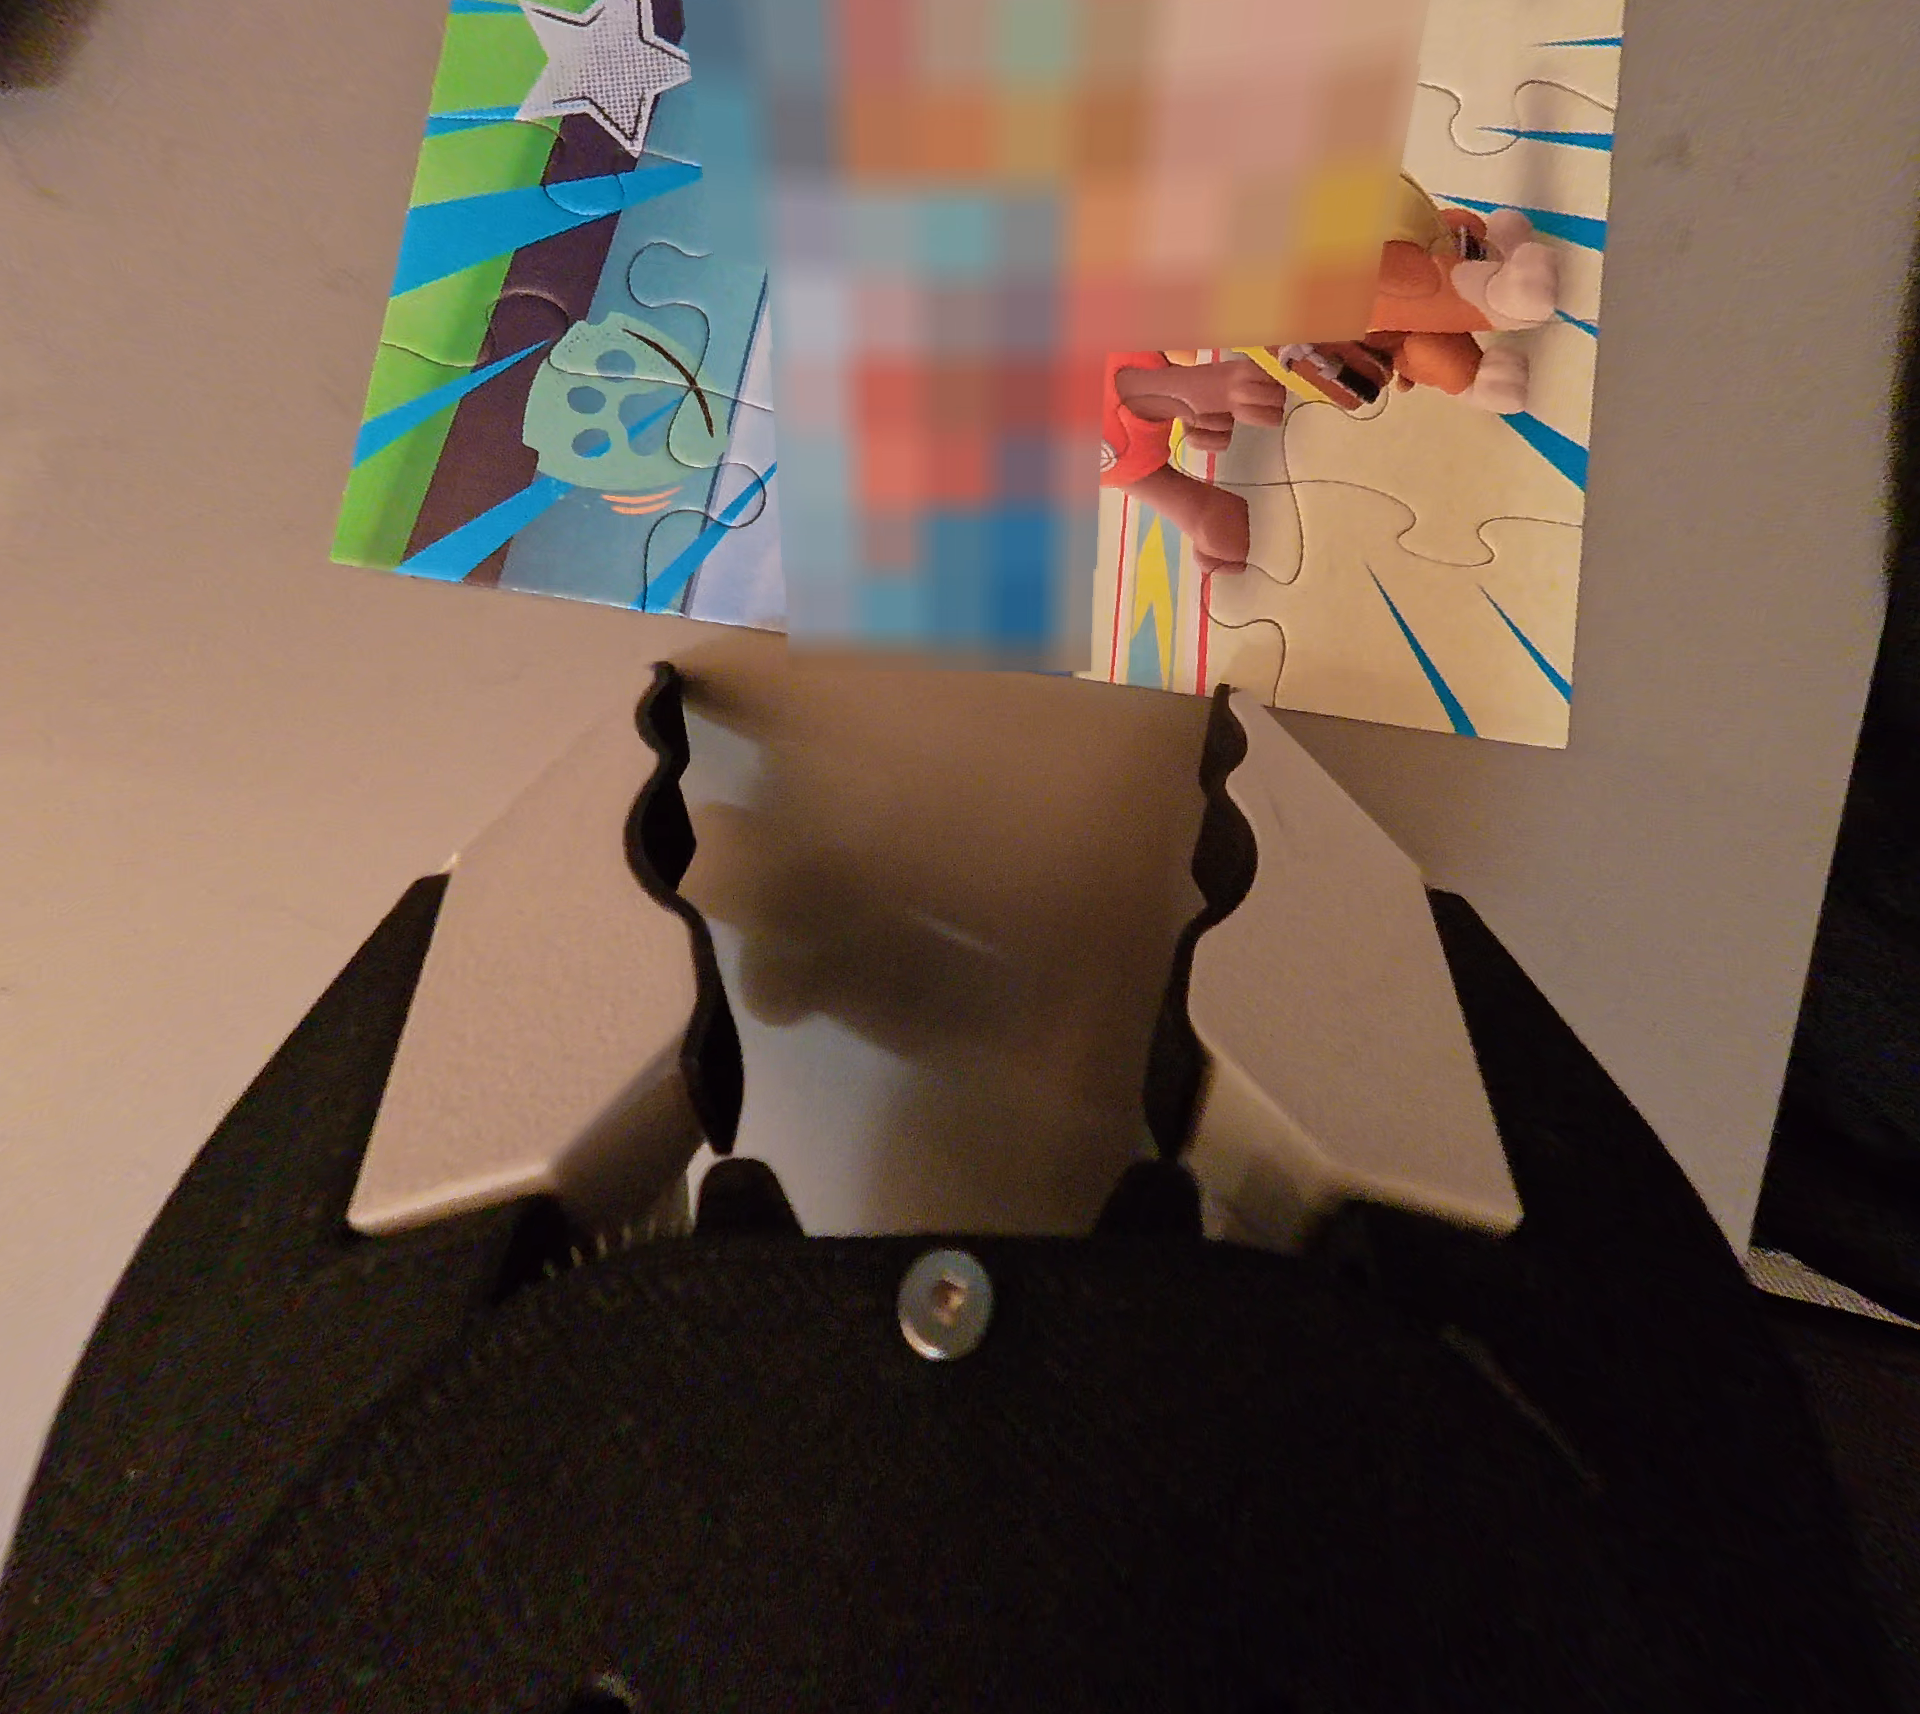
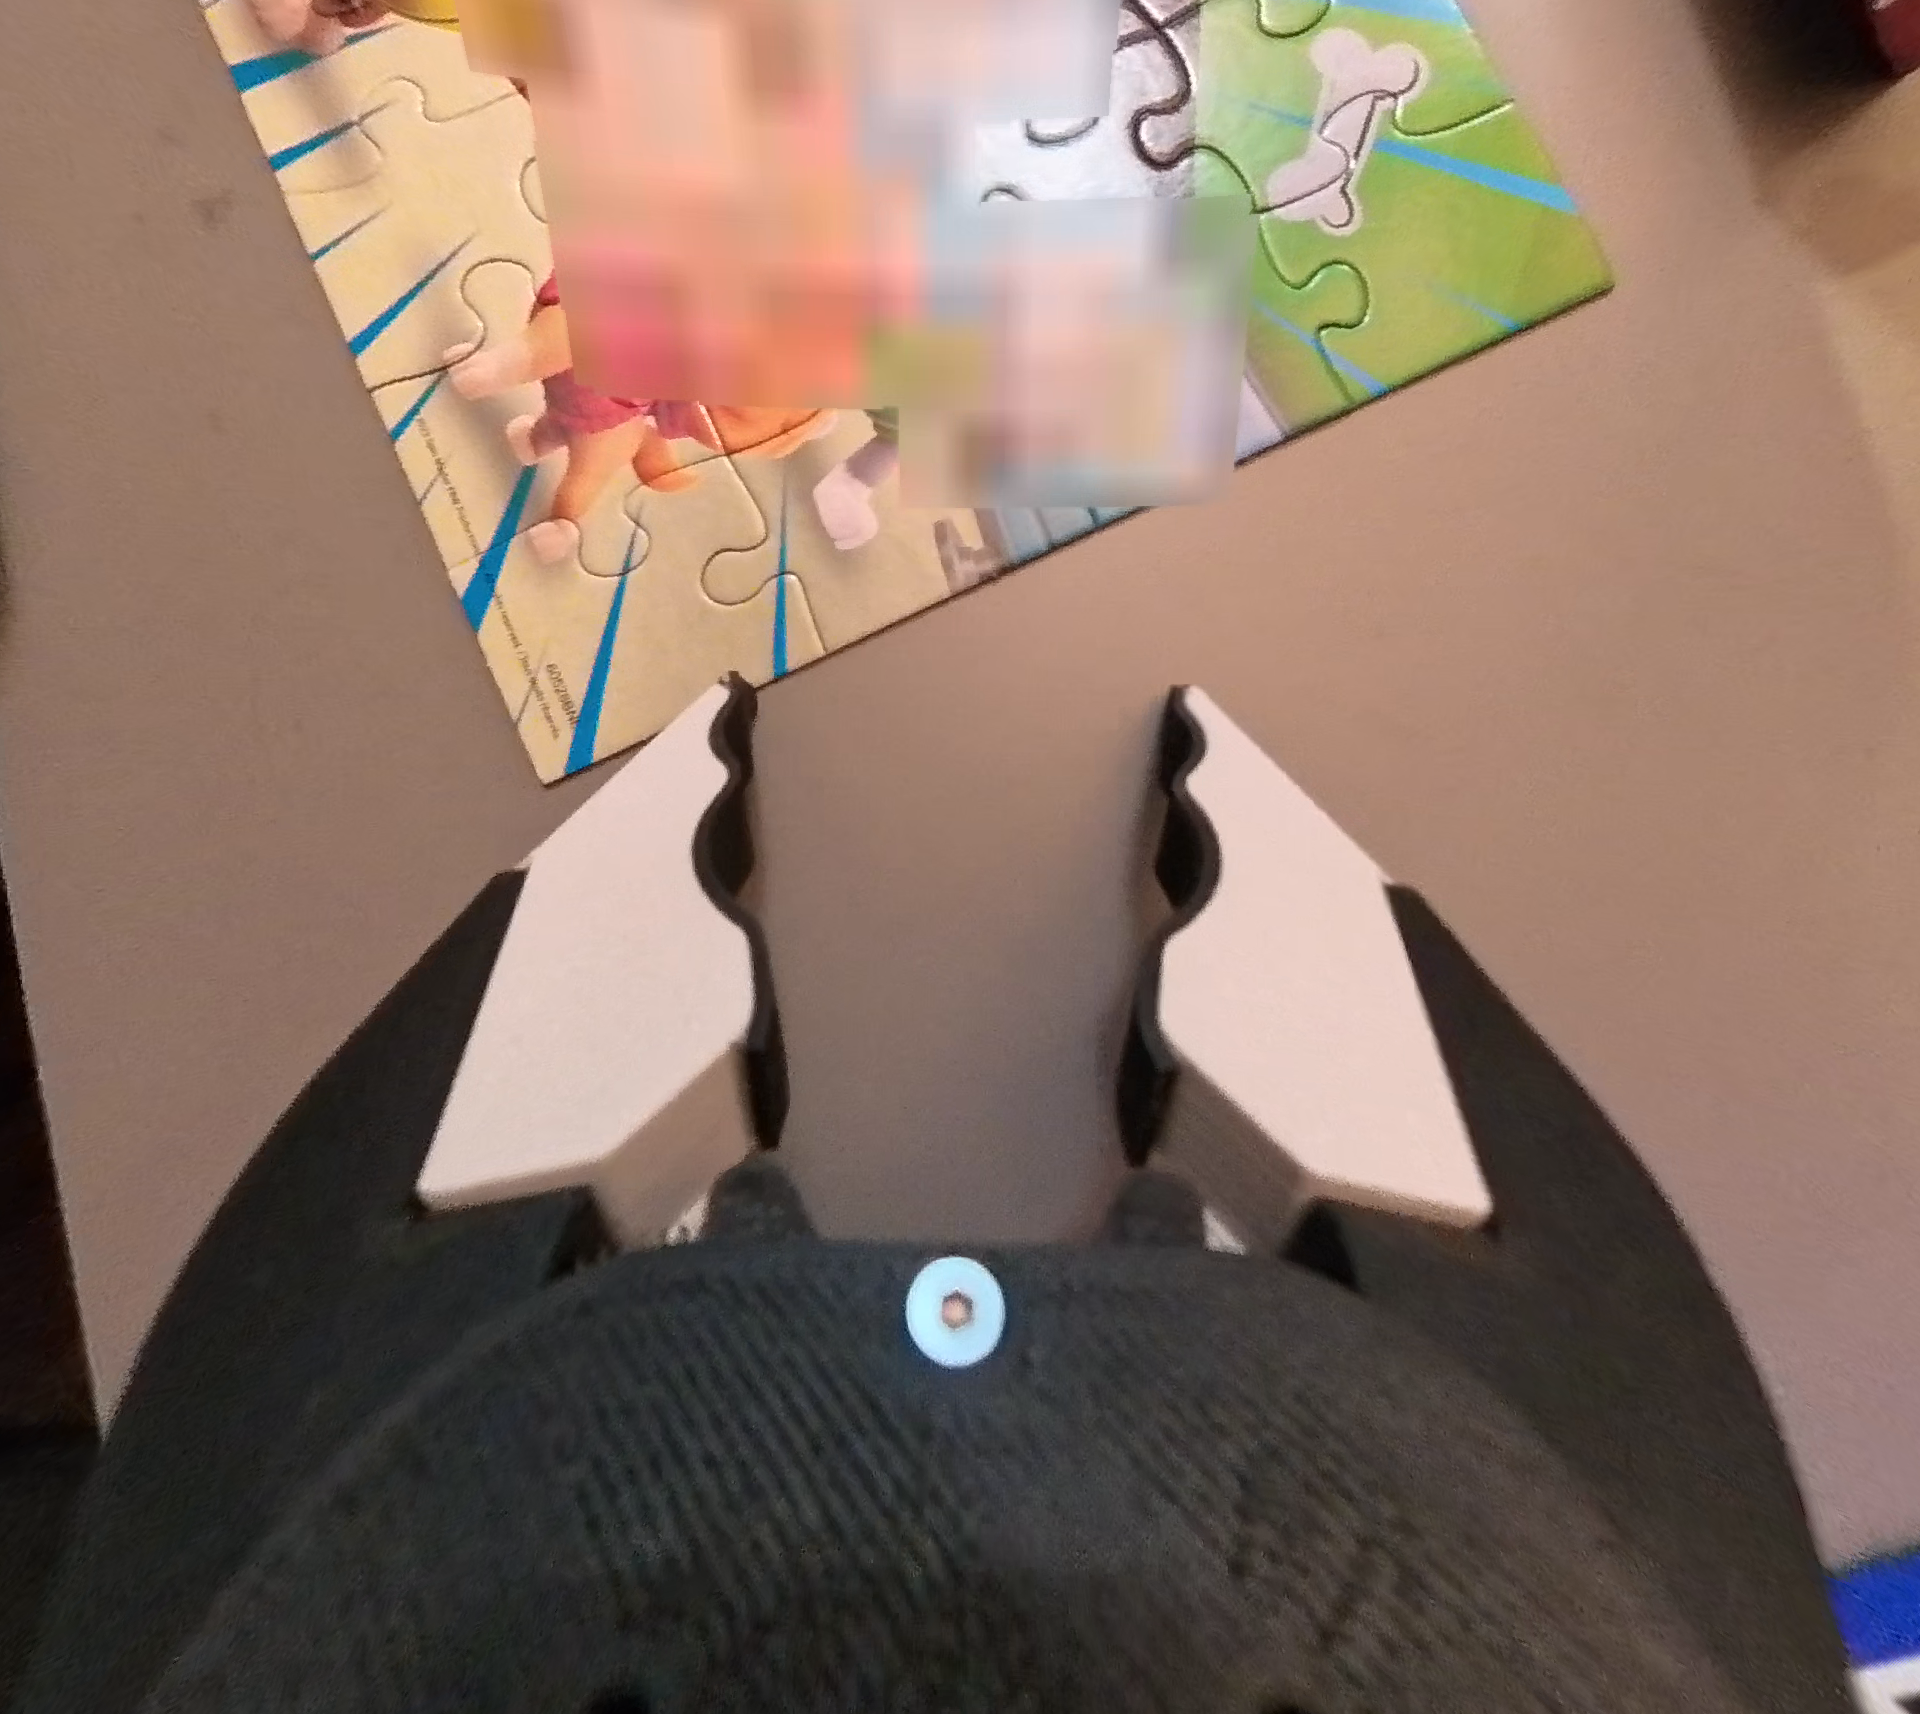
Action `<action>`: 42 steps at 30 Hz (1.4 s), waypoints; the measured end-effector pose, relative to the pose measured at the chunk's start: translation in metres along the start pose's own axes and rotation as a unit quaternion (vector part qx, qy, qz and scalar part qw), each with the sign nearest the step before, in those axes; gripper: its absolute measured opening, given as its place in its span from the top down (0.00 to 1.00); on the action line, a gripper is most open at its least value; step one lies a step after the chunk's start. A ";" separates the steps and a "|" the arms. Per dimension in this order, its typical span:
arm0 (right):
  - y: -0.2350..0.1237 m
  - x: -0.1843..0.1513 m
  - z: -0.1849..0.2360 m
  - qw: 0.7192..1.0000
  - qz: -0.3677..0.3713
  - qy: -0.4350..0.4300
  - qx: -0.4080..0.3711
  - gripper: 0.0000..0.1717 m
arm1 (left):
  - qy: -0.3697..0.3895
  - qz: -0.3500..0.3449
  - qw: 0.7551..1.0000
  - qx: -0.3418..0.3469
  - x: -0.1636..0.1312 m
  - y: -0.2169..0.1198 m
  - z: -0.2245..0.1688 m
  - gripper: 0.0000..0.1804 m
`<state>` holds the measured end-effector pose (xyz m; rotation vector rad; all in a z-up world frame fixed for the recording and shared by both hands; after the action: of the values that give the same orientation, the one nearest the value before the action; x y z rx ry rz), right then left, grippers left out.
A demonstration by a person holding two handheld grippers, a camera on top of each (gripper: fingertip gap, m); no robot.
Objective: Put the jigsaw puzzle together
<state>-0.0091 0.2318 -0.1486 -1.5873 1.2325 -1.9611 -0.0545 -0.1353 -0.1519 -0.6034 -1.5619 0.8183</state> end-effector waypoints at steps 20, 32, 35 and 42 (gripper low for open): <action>0.009 0.004 0.019 0.999 -0.035 -0.023 0.025 0.45 | 0.004 0.004 1.000 0.016 0.000 -0.006 0.012 0.54; 0.023 0.021 -0.001 0.996 -0.050 -0.053 0.054 0.45 | -0.002 -0.003 0.999 -0.032 0.001 -0.002 -0.005 0.55; 0.021 0.018 -0.001 0.996 -0.050 -0.050 0.052 0.45 | 0.002 0.004 1.000 -0.028 0.001 -0.003 -0.005 0.56; 0.013 0.009 -0.001 0.997 -0.045 -0.042 0.046 0.42 | -0.019 0.005 1.000 -0.012 -0.012 -0.014 0.003 0.55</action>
<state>-0.0159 0.2184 -0.1536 -1.6876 1.0414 -1.9536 -0.0541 -0.1537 -0.1487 -0.6166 -1.6061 0.8227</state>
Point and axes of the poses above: each gripper's, where its closed fingertips meet, y out along the fingers, x out of its top, z = x × y across the jaws, the point moved 8 cm from there along -y, back along the fingers
